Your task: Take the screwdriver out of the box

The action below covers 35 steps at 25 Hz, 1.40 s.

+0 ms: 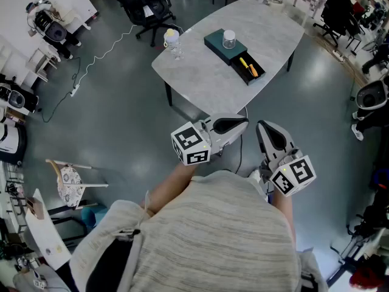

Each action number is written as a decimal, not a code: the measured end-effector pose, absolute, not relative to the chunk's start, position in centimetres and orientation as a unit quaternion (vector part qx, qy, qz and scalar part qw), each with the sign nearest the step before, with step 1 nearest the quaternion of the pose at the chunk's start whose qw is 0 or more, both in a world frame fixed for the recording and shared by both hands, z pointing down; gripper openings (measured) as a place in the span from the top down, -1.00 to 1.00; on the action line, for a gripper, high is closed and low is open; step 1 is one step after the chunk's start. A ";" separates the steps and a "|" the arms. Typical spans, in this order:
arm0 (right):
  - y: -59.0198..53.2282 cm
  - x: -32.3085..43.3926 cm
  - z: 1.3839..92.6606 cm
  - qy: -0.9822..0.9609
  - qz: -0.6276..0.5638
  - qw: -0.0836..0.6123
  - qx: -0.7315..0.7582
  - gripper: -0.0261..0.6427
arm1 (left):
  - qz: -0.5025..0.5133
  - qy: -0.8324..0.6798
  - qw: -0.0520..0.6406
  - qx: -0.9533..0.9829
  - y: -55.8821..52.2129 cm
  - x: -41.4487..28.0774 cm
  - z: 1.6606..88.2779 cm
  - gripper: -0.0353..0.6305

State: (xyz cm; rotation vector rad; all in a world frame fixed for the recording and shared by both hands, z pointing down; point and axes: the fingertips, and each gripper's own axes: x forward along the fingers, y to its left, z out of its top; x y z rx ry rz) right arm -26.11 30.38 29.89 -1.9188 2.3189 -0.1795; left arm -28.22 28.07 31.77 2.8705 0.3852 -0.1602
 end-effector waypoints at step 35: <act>30.6 -19.0 29.5 0.786 -0.060 0.099 -0.607 0.89 | -0.044 0.113 0.128 0.984 28.4 -21.0 32.6 0.84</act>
